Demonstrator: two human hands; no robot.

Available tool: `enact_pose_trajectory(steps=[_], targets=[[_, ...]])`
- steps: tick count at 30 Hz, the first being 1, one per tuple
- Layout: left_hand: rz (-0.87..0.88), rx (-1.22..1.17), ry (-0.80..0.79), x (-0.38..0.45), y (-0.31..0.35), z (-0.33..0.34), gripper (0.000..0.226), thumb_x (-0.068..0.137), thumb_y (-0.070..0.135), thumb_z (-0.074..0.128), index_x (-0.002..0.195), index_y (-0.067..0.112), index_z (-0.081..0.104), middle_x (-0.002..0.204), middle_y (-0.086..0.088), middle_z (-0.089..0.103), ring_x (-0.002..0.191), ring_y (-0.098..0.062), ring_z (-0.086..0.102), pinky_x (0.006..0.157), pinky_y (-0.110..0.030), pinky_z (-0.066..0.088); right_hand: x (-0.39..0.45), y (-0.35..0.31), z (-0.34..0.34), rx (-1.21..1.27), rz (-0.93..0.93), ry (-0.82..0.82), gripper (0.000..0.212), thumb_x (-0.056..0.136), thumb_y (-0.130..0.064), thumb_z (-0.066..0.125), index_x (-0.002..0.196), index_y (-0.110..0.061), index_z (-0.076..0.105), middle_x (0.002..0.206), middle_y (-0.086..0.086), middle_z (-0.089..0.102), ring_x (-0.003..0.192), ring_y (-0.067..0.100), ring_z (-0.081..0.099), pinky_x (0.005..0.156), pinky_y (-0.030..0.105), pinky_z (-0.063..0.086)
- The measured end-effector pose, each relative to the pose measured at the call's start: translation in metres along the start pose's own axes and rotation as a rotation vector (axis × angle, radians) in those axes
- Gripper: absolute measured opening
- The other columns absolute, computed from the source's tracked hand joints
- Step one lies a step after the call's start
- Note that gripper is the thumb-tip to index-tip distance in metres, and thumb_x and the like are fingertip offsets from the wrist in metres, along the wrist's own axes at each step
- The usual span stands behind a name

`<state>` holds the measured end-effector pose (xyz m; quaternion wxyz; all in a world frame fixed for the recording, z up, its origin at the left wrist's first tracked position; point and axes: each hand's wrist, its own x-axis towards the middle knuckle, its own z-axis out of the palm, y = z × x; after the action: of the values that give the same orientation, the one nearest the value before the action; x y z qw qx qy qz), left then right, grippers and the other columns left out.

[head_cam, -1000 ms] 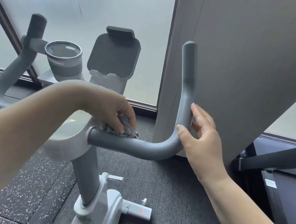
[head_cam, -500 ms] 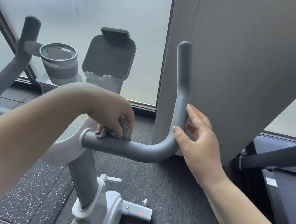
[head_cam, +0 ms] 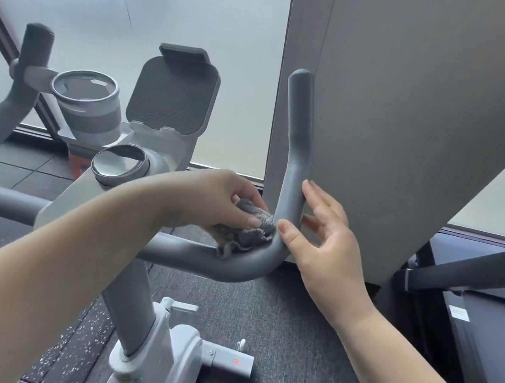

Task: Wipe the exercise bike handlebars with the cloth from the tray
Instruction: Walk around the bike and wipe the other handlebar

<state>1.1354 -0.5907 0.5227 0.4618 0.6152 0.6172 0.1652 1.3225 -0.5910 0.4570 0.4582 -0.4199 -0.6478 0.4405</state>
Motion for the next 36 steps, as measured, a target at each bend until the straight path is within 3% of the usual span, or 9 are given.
enact_pose_trajectory(steps=[3, 6, 11, 16, 20, 26, 31, 34, 36], targets=[[-0.046, -0.168, 0.104, 0.004, 0.002, 0.009, 0.014, 0.086, 0.010, 0.067, 0.099, 0.010, 0.069, 0.078, -0.005, 0.068, 0.060, -0.008, 0.066, 0.056, -0.024, 0.056, 0.001, 0.000, -0.002, 0.002, -0.003, -0.014, 0.060, 0.085, -0.016, 0.068, 0.140, -0.024, 0.045, 0.142, -0.014, 0.039, 0.118, 0.006, 0.054, 0.084, 0.001, 0.041], [-0.074, -0.396, 0.194, 0.011, 0.004, 0.014, 0.016, 0.086, 0.009, 0.066, 0.102, 0.007, 0.066, 0.089, -0.011, 0.068, 0.072, -0.018, 0.069, 0.064, -0.031, 0.060, 0.001, 0.000, -0.004, 0.004, -0.005, -0.027, 0.060, 0.085, -0.017, 0.068, 0.140, -0.025, 0.045, 0.142, -0.014, 0.039, 0.117, 0.005, 0.054, 0.082, 0.000, 0.040], [-0.023, -0.624, 0.433, 0.031, 0.019, 0.017, 0.005, 0.088, 0.008, 0.064, 0.091, 0.012, 0.065, 0.096, -0.013, 0.066, 0.069, -0.018, 0.066, 0.053, -0.026, 0.057, 0.001, 0.001, -0.006, 0.007, -0.005, -0.054, 0.061, 0.085, -0.015, 0.068, 0.140, -0.025, 0.045, 0.144, -0.013, 0.039, 0.114, 0.005, 0.056, 0.083, 0.002, 0.042], [0.038, -0.469, 0.500, 0.028, 0.022, 0.023, 0.019, 0.084, 0.006, 0.068, 0.103, 0.003, 0.065, 0.090, -0.016, 0.067, 0.069, -0.023, 0.067, 0.060, -0.034, 0.060, 0.002, 0.002, -0.014, 0.024, -0.002, -0.099, 0.062, 0.085, -0.012, 0.069, 0.141, -0.026, 0.045, 0.144, -0.016, 0.038, 0.109, 0.002, 0.059, 0.088, 0.008, 0.044], [0.045, -0.294, 0.455, 0.009, 0.019, 0.026, 0.013, 0.080, 0.005, 0.072, 0.088, 0.014, 0.069, 0.081, -0.015, 0.071, 0.067, -0.021, 0.069, 0.063, -0.037, 0.060, 0.001, 0.002, -0.019, 0.054, 0.003, -0.133, 0.061, 0.085, -0.011, 0.068, 0.139, -0.027, 0.046, 0.142, -0.019, 0.038, 0.109, 0.000, 0.058, 0.091, 0.009, 0.044], [0.030, -0.090, 0.444, -0.019, 0.021, 0.031, 0.015, 0.082, 0.014, 0.072, 0.091, 0.026, 0.069, 0.053, 0.010, 0.063, 0.046, 0.002, 0.060, 0.043, -0.012, 0.045, 0.004, 0.002, -0.030, 0.070, 0.002, -0.178, 0.052, 0.087, -0.011, 0.065, 0.134, -0.029, 0.052, 0.138, -0.016, 0.046, 0.109, 0.003, 0.059, 0.079, 0.004, 0.044], [0.096, -0.147, 0.642, -0.026, 0.017, 0.054, 0.019, 0.085, 0.029, 0.067, 0.098, 0.043, 0.067, 0.090, 0.007, 0.072, 0.085, -0.013, 0.069, 0.074, -0.034, 0.059, 0.002, 0.010, -0.046, 0.034, 0.026, -0.194, 0.043, 0.088, -0.011, 0.063, 0.126, -0.031, 0.056, 0.130, -0.011, 0.053, 0.104, -0.002, 0.060, 0.070, -0.001, 0.041], [0.143, -0.213, 0.825, -0.030, 0.017, 0.068, 0.015, 0.078, 0.037, 0.060, 0.091, 0.041, 0.066, 0.087, 0.007, 0.071, 0.086, -0.017, 0.068, 0.083, -0.044, 0.056, -0.002, 0.019, -0.055, 0.020, 0.043, -0.224, 0.041, 0.089, -0.012, 0.062, 0.124, -0.032, 0.056, 0.128, -0.009, 0.055, 0.106, -0.001, 0.059, 0.071, -0.001, 0.041], [0.158, -0.224, 0.946, -0.033, 0.018, 0.075, 0.013, 0.079, 0.042, 0.060, 0.089, 0.036, 0.065, 0.077, 0.012, 0.067, 0.078, -0.015, 0.066, 0.077, -0.040, 0.056, -0.004, 0.024, -0.059, 0.009, 0.052, -0.246, 0.040, 0.089, -0.013, 0.061, 0.123, -0.033, 0.056, 0.127, -0.010, 0.055, 0.107, 0.000, 0.059, 0.071, -0.001, 0.041]])
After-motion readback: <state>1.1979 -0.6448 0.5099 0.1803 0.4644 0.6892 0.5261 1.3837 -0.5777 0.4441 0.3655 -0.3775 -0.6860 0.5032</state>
